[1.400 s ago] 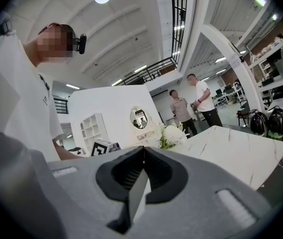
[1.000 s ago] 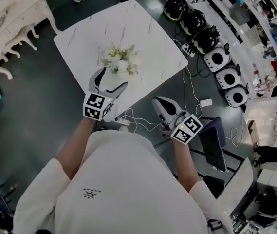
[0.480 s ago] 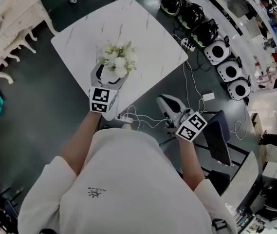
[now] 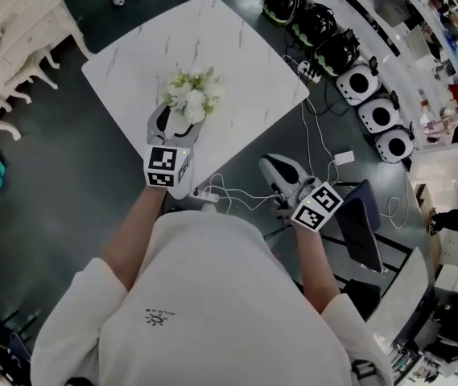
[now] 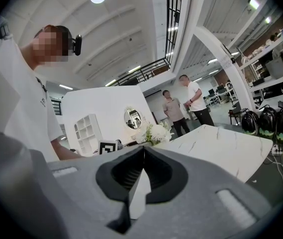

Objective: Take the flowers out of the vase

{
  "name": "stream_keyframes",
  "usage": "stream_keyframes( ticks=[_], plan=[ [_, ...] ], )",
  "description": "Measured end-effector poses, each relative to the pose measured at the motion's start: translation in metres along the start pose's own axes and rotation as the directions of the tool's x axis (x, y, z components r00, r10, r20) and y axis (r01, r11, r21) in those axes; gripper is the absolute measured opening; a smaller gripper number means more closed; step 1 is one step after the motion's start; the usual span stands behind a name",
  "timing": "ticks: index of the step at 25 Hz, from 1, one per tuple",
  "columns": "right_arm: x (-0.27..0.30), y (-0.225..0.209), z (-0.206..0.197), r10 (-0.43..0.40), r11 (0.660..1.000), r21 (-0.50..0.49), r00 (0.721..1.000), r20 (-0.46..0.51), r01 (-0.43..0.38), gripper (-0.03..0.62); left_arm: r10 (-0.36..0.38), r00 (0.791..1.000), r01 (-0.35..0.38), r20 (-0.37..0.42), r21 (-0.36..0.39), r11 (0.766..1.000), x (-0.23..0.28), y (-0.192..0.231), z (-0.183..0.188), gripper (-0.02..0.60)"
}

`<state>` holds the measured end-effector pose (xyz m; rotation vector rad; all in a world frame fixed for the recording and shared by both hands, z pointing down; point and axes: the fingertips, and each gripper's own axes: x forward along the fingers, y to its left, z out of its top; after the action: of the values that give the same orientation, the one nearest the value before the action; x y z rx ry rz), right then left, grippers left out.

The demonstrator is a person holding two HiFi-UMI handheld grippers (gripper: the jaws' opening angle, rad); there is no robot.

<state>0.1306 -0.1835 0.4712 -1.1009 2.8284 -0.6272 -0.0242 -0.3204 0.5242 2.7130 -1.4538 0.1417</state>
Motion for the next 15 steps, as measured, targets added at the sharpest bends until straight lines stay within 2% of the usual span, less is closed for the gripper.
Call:
stream_keyframes(
  ticks=[7, 15],
  plan=[
    [0.0011, 0.0022, -0.0011, 0.010, 1.000, -0.011, 1.000, 0.000, -0.010, 0.000, 0.019, 1.000, -0.019, 0.003, 0.001, 1.000, -0.0049, 0.0024, 0.0018, 0.200],
    [0.0031, 0.0064, -0.0031, 0.012, 1.000, -0.011, 1.000, 0.004, -0.012, 0.000, 0.015, 1.000, -0.015, 0.007, -0.020, 1.000, -0.0095, 0.0060, 0.0048, 0.150]
  ],
)
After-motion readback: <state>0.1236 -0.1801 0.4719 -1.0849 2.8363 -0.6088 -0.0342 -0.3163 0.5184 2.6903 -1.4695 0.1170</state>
